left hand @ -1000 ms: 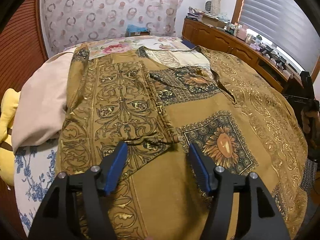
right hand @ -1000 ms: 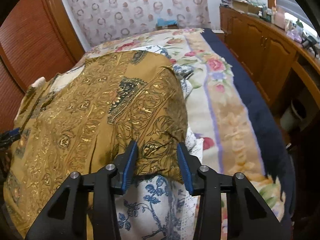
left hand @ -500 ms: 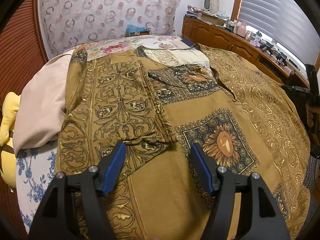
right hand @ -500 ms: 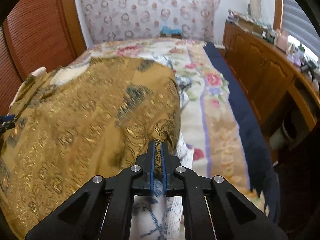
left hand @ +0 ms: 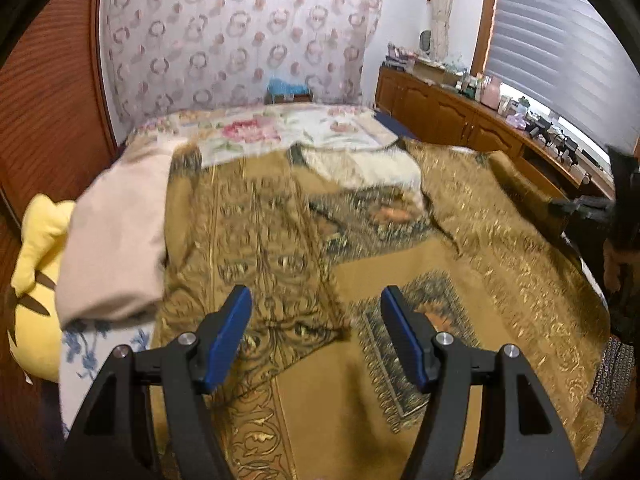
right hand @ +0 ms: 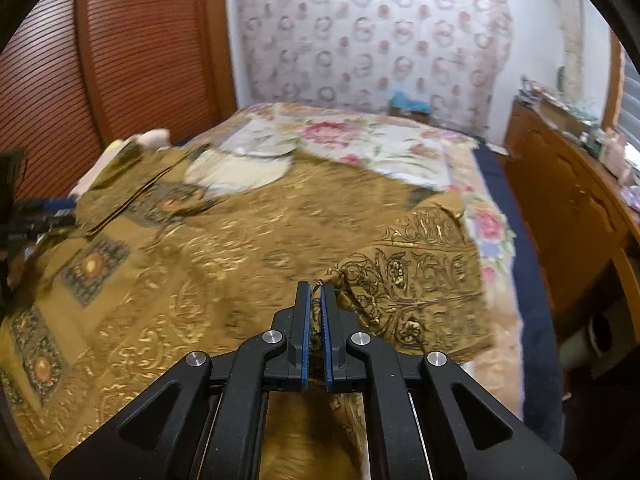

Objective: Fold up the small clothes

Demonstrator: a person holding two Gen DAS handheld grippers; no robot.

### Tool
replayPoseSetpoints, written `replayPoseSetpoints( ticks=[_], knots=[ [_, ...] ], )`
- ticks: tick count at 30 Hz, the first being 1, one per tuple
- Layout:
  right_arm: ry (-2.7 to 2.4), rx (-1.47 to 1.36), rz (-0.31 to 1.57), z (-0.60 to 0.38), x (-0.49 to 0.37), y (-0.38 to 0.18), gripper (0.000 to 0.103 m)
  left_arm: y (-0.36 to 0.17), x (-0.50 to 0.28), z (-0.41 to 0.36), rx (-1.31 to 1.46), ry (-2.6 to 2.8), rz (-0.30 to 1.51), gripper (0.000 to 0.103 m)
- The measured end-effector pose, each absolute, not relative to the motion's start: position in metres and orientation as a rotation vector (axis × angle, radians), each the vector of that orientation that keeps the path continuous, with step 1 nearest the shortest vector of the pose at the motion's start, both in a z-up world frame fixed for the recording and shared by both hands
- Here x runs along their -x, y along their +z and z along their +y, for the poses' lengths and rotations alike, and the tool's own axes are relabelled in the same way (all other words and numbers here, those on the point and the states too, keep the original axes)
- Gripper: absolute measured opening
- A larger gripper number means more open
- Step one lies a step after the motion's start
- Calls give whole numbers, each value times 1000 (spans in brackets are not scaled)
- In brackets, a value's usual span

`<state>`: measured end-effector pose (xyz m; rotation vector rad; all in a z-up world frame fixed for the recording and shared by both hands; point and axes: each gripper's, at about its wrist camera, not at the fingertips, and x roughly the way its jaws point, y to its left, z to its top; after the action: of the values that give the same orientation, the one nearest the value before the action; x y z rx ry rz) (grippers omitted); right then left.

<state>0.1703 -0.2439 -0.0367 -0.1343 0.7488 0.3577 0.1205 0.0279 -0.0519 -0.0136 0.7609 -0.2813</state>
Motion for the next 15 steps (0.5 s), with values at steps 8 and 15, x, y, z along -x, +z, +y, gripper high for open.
replayPoseSetpoints(
  ticks=[8,15],
  knots=[
    [390,108,816,-231,-181,-60,3,-23,-130,16,16,-294,686,66],
    [341,58,762,-245,-172,-37,17,-9,-147,-9,-26,-338,679,66]
  ],
)
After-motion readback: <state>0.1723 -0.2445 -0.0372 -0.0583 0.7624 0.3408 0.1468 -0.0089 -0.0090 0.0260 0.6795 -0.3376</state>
